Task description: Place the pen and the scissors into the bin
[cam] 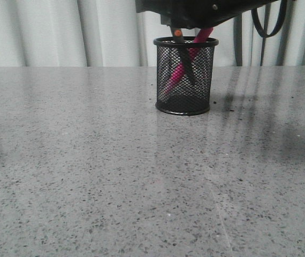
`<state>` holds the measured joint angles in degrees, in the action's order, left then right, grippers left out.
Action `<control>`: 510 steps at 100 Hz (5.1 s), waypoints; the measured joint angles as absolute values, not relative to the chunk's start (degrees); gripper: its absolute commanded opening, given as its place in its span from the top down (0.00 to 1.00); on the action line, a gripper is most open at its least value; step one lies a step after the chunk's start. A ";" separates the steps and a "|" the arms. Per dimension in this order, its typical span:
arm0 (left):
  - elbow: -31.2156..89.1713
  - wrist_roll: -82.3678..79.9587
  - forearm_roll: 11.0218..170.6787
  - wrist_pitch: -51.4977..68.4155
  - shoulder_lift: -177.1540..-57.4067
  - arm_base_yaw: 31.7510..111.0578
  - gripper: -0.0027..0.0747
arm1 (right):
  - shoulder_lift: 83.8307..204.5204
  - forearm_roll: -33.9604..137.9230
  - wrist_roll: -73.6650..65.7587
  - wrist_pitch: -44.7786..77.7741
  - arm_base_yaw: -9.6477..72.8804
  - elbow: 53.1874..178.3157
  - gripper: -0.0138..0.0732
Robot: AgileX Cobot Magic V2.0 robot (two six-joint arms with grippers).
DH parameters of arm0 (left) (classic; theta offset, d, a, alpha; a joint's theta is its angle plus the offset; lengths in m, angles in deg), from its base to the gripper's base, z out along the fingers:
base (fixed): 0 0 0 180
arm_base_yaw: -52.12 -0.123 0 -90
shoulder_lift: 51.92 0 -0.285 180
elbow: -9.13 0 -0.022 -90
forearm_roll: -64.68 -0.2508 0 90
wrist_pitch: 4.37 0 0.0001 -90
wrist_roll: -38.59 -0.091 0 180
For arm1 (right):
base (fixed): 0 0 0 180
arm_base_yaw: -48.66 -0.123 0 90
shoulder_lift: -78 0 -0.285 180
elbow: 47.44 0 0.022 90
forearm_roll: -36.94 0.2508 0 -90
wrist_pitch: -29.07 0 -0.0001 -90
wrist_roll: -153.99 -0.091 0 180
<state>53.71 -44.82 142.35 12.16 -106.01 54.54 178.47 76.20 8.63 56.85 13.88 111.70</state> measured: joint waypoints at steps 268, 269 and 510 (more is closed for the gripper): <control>67.92 -46.79 145.09 5.41 -85.98 54.54 0.99 | 111.74 75.86 21.95 43.48 27.15 73.48 0.93; 68.32 -46.79 145.10 5.25 -85.60 54.54 0.99 | 111.34 75.86 21.95 43.48 27.15 73.11 0.93; 82.82 26.94 74.40 -1.34 -61.53 54.54 0.99 | 97.18 75.78 22.09 45.02 27.15 61.74 0.93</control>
